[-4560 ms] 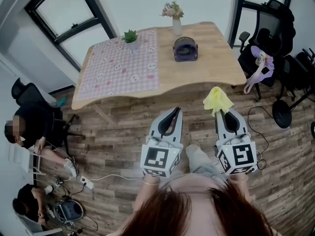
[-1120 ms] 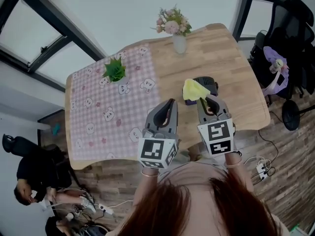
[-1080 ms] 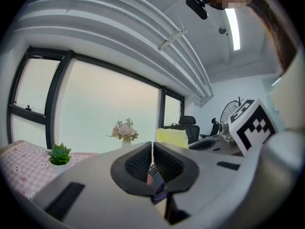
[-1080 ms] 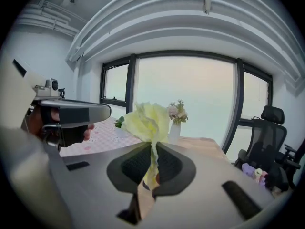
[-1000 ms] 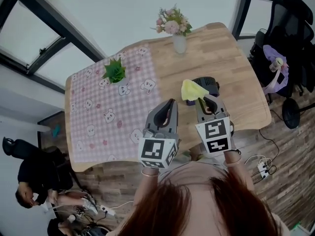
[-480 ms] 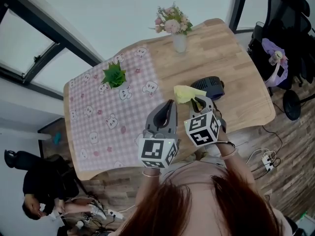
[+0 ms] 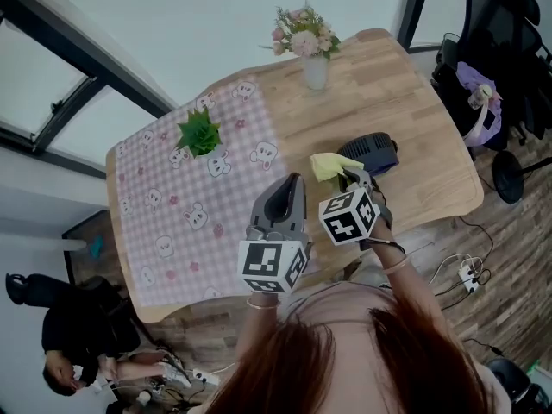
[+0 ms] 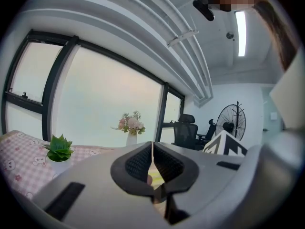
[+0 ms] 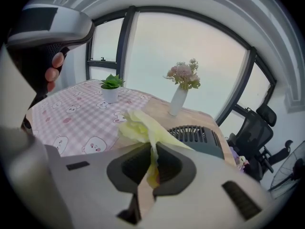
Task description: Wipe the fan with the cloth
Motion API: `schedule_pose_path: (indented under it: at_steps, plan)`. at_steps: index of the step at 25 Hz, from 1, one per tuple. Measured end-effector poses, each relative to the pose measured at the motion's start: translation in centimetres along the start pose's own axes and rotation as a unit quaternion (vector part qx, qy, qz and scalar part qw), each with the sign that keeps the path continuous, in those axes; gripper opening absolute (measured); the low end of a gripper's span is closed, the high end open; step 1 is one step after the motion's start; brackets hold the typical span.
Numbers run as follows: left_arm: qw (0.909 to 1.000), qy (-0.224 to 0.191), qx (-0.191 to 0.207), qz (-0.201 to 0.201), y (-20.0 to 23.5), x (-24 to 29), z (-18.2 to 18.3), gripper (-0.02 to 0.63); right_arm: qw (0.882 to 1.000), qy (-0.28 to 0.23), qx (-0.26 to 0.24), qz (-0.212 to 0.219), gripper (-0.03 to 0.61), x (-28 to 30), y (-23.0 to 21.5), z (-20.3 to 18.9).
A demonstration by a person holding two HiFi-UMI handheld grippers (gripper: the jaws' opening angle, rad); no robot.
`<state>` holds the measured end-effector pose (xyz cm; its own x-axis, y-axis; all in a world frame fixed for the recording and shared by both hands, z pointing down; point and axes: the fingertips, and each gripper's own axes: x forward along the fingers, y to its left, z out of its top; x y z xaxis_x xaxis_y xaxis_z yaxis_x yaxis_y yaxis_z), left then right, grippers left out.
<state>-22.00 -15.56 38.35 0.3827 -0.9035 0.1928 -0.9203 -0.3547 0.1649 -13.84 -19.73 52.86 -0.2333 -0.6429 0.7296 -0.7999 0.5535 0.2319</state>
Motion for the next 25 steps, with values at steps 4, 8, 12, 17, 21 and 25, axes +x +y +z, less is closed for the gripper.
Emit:
schedule_pose_path:
  at_steps: [4,8,12,17,21,25]
  plan:
    - [1.0,0.0,-0.005,0.001,0.7,-0.1,-0.2,0.014,1.0,0.009,0.001,-0.013,0.018,0.0,-0.3,0.2]
    - [0.9999,-0.001,-0.016,0.007,1.2,0.0,-0.2,0.014,1.0,0.011,0.004,-0.014,0.018,-0.5,-1.0,0.4]
    - [0.9997,-0.006,-0.019,0.013,0.7,0.2,0.1,0.014,1.0,0.012,0.004,-0.009,0.018,-1.0,-1.8,0.5]
    - [0.9993,-0.008,-0.027,0.026,0.4,0.5,0.3,0.014,1.0,0.017,0.004,0.006,0.018,-1.4,-2.5,0.6]
    - [0.9988,-0.013,-0.032,0.035,-0.1,1.0,0.6,0.014,1.0,0.015,-0.001,0.014,0.018,-1.7,-3.4,0.8]
    - [0.9984,-0.015,-0.035,0.041,-1.0,1.8,0.7,0.014,0.999,0.013,0.01,0.029,0.018,-2.0,-4.3,0.8]
